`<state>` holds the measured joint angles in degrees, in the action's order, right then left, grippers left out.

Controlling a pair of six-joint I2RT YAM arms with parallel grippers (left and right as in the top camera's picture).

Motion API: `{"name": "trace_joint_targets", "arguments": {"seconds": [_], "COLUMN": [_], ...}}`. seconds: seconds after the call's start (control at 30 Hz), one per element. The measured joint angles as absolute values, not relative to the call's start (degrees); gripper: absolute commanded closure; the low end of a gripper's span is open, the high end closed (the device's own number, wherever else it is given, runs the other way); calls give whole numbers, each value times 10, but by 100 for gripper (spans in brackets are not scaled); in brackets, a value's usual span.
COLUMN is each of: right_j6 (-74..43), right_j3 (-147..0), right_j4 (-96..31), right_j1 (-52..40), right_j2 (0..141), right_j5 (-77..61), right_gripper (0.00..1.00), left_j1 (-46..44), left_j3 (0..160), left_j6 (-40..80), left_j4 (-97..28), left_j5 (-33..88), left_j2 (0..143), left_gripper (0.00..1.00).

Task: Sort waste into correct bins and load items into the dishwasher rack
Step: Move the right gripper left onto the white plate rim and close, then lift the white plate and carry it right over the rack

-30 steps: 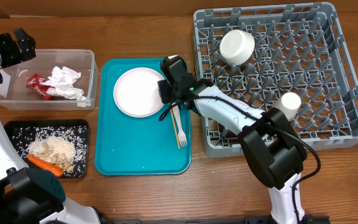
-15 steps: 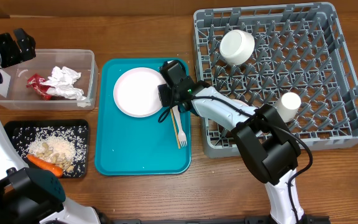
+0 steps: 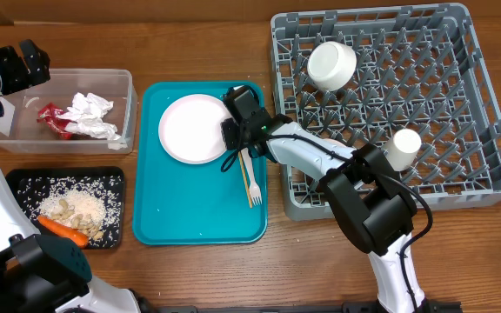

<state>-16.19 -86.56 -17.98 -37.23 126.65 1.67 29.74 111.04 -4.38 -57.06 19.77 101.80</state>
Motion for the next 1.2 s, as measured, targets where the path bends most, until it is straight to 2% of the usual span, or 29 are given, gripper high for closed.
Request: {"name": "trace_joint_targets", "arguments": {"seconds": [0.13, 0.4, 1.2], "right_j6": [-163, -162, -155], "right_j3": [-866, -869, -881], "right_j4": [-176, -175, -199], "right_j1": [-372, -371, -371], "right_j2": [1267, 1267, 1238], "right_j5": [17, 15, 33], "right_gripper": [82, 94, 96], "left_j1": [297, 297, 297], "left_j3": [1110, 1110, 1110], "left_j6": [-44, -44, -44], "left_j4": [-571, -571, -571], "left_j5": [197, 198, 198], "left_j2": [1018, 1018, 1018], "left_gripper": [0, 0, 0]}}
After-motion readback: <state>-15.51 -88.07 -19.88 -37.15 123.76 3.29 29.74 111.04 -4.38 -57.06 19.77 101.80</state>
